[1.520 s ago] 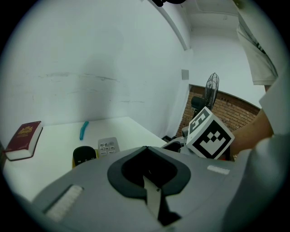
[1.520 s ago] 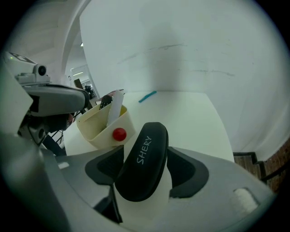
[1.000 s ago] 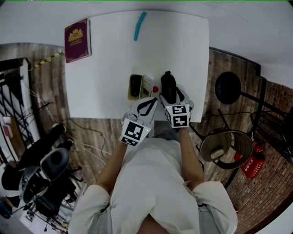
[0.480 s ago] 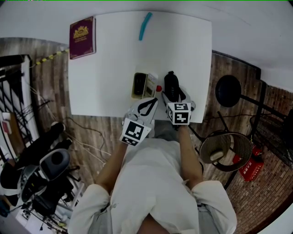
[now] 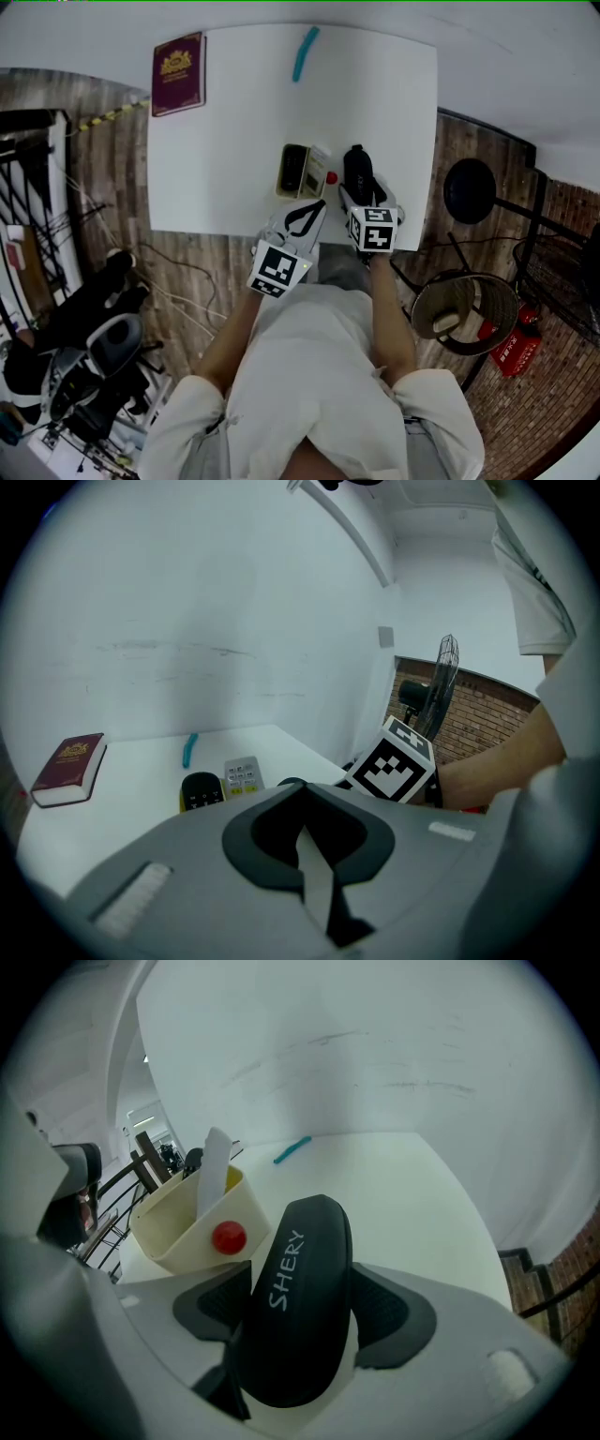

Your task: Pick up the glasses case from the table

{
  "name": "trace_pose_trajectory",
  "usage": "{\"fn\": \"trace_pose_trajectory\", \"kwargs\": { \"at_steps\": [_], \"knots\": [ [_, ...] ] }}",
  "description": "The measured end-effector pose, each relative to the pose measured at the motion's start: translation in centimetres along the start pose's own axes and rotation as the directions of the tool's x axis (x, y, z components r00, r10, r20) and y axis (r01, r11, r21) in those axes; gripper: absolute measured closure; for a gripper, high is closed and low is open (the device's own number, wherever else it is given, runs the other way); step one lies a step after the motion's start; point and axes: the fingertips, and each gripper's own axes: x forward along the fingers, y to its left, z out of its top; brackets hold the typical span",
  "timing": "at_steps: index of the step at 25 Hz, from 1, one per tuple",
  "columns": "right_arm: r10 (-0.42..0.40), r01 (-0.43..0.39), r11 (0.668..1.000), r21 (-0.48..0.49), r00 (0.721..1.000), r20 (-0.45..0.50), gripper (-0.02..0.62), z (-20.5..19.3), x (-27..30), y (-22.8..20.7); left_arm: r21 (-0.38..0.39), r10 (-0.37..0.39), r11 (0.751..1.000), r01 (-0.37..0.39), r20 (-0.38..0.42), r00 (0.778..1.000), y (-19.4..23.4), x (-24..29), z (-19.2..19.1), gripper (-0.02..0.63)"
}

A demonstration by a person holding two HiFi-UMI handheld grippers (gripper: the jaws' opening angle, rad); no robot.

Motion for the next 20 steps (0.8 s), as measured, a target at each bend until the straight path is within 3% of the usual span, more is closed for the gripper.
{"fn": "trace_pose_trajectory", "kwargs": {
  "at_steps": [11,20],
  "knots": [
    [-0.008,0.01,1.0,-0.014,0.991,0.133,0.265,2.9,-4.1,-0.1,0.017,0.014,1.0,-0.014,0.038,0.999,0.3,-1.1,0.8,0.588],
    [0.007,0.013,0.998,-0.058,0.947,0.321,0.265,7.0,-12.0,1.6,0.037,0.036,0.998,-0.041,0.126,0.991,-0.3,-3.6,4.2,0.588]
  ]
}}
